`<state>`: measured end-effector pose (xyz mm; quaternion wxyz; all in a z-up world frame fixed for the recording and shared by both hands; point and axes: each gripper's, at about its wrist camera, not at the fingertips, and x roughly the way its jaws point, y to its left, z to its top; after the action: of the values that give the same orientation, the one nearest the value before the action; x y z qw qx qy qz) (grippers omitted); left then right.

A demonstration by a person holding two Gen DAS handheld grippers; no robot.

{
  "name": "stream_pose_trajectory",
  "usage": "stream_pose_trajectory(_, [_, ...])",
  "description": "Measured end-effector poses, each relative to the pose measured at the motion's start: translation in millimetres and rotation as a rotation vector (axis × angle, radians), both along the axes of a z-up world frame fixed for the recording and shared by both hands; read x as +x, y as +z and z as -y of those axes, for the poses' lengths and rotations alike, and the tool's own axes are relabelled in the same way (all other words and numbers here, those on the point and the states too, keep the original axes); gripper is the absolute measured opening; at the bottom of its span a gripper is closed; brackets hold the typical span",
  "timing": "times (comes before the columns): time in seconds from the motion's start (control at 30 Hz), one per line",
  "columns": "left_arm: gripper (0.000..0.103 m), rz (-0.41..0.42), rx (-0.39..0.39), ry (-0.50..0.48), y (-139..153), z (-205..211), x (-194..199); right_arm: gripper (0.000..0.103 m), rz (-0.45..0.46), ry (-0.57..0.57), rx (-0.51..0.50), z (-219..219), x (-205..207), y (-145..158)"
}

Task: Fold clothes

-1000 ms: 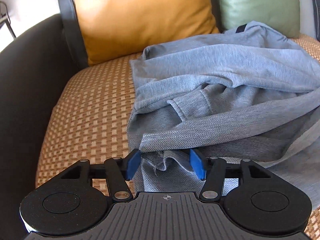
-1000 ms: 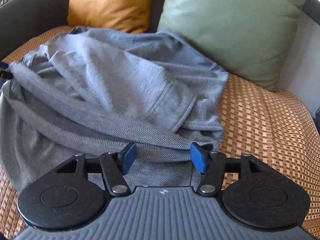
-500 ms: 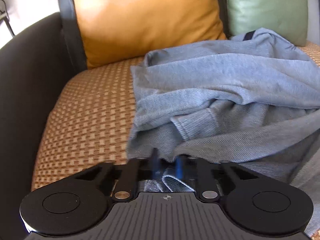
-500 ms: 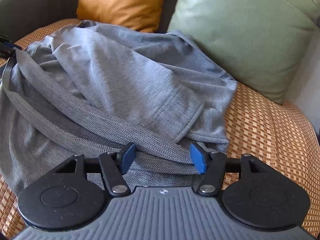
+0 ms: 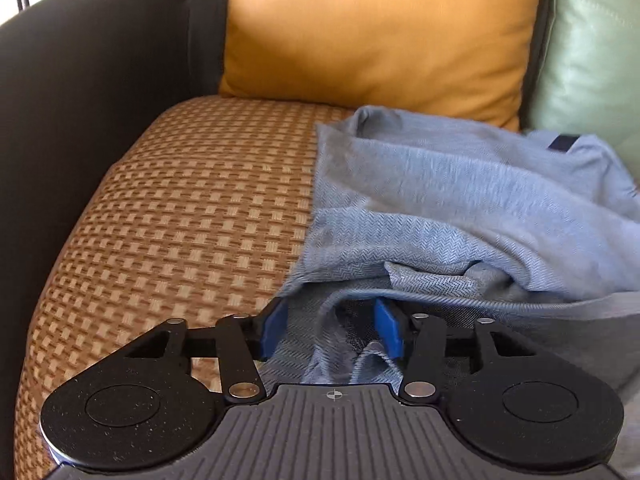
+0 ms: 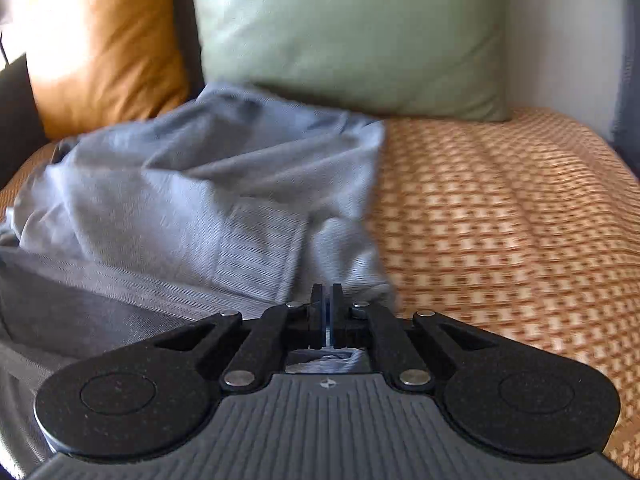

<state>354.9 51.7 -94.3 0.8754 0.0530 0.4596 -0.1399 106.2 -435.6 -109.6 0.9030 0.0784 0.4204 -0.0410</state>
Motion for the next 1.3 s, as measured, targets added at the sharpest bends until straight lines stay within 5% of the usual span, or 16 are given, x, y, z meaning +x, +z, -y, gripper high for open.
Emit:
stream_pose_trajectory(0.27, [0.073,0.025,-0.036,0.064,33.8,-63.9,-18.1,0.036,0.016,0.115,-0.049,2.5,-49.6,16.3])
stream_pose_trajectory(0.33, [0.073,0.013,-0.027,-0.003,33.0,-63.3,-24.5,0.039,0.014,0.157,-0.086,-4.6,-53.7,17.0])
stream_pose_trajectory(0.5, [0.073,0.067,0.151,-0.264,20.3,-26.8,-52.0,0.049,0.005,0.35,-0.256,-32.2,-54.8,16.0])
stream_pose_trajectory(0.7, [0.074,0.067,0.164,-0.352,8.3,-2.7,-49.4,0.059,-0.01,0.542,-0.391,-53.8,-52.5,14.3])
stream_pose_trajectory(1.13, [0.073,0.083,0.178,-0.452,1.1,16.7,-49.7,0.058,-0.063,0.7,-0.489,-69.8,-42.8,-8.3])
stream_pose_trajectory(1.2, [0.066,0.086,0.174,-0.456,1.6,17.0,-49.3,0.056,-0.07,0.706,-0.483,-69.6,-41.4,-9.7])
stream_pose_trajectory(1.27, [0.039,0.09,0.17,-0.46,2.1,17.4,-48.9,0.05,-0.081,0.71,-0.457,-67.3,-39.1,-9.0])
stream_pose_trajectory(1.3, [0.041,0.092,0.167,-0.462,2.3,17.6,-48.7,0.048,-0.083,0.713,-0.455,-67.2,-39.1,-8.3])
